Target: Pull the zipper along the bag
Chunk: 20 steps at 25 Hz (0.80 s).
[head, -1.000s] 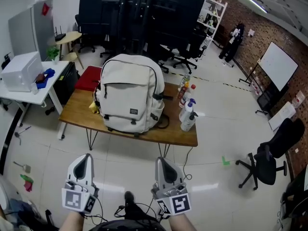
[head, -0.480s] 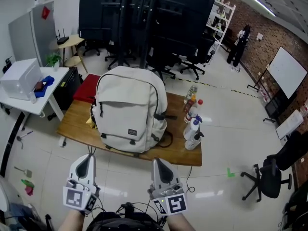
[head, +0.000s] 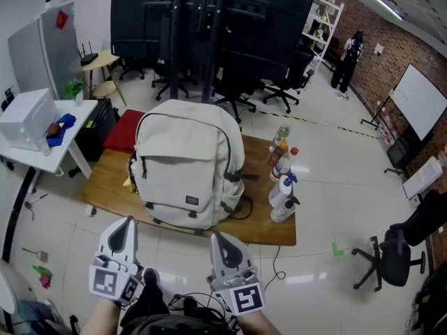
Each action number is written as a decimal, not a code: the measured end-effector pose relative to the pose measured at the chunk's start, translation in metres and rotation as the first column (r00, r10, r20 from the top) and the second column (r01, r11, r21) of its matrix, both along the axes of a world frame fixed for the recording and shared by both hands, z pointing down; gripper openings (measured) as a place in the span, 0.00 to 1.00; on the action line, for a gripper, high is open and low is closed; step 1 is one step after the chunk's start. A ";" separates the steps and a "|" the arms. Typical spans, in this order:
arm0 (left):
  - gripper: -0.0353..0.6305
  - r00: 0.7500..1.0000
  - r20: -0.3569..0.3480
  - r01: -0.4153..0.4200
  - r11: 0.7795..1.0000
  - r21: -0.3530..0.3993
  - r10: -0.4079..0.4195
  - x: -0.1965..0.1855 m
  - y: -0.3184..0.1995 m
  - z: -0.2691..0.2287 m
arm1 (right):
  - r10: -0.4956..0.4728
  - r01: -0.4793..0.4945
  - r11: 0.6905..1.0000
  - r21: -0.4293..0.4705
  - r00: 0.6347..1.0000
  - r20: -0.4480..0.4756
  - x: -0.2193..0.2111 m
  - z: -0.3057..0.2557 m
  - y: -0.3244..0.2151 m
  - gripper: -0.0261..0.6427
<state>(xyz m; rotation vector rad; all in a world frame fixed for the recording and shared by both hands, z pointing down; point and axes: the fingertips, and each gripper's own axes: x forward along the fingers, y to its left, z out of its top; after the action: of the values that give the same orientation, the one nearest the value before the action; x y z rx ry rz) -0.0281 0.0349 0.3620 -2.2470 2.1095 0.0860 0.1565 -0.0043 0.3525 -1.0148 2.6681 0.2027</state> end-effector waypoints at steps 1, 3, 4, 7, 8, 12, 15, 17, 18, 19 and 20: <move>0.11 1.000 0.000 -0.009 1.000 0.012 0.009 -0.005 -0.006 0.000 | 0.002 -0.002 1.000 -0.009 1.000 -0.004 -0.004 0.002 -0.003 0.07; 0.11 1.000 -0.004 -0.017 1.000 0.023 0.018 -0.017 -0.019 0.002 | 0.029 -0.029 1.000 -0.006 1.000 0.000 -0.009 0.003 -0.013 0.07; 0.11 1.000 -0.008 -0.023 0.999 0.024 0.023 -0.024 -0.026 0.003 | 0.047 -0.047 0.999 -0.003 0.999 0.005 -0.013 0.003 -0.019 0.07; 0.11 0.999 -0.014 -0.047 0.999 0.015 0.047 -0.047 -0.048 0.008 | 0.081 -0.081 0.997 -0.004 0.997 0.004 -0.034 0.004 -0.036 0.07; 0.11 0.998 -0.018 -0.055 0.998 0.009 0.055 -0.056 -0.055 0.010 | 0.086 -0.086 0.996 -0.003 0.996 0.000 -0.043 0.004 -0.041 0.07; 0.11 0.997 -0.021 -0.080 0.997 -0.006 0.080 -0.093 -0.085 0.022 | 0.093 -0.093 0.996 -0.010 0.995 -0.021 -0.087 0.008 -0.063 0.07; 0.11 0.993 0.000 -0.117 0.993 -0.035 0.117 -0.114 -0.106 0.037 | 0.108 -0.109 0.994 -0.012 0.994 -0.031 -0.115 0.008 -0.081 0.07; 0.11 0.990 0.019 -0.137 0.988 -0.066 0.138 -0.127 -0.121 0.051 | 0.104 -0.105 0.994 -0.026 0.994 -0.040 -0.136 0.008 -0.090 0.07; 0.11 0.989 0.014 -0.148 0.985 -0.087 0.149 -0.133 -0.127 0.059 | 0.105 -0.106 0.994 -0.029 0.993 -0.045 -0.146 0.008 -0.094 0.07; 0.11 0.987 0.001 -0.160 0.981 -0.106 0.161 -0.138 -0.132 0.065 | 0.113 -0.114 0.993 -0.023 0.993 -0.047 -0.154 0.009 -0.098 0.07; 0.11 0.985 -0.012 -0.173 0.978 -0.119 0.173 -0.142 -0.136 0.068 | 0.124 -0.124 0.992 -0.010 0.991 -0.043 -0.161 0.008 -0.102 0.07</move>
<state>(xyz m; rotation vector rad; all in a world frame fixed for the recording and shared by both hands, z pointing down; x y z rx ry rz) -0.1705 -0.1012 0.4303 -2.4961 1.9648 -0.0322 -0.0044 -0.1058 0.3601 -1.1942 2.6487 0.2360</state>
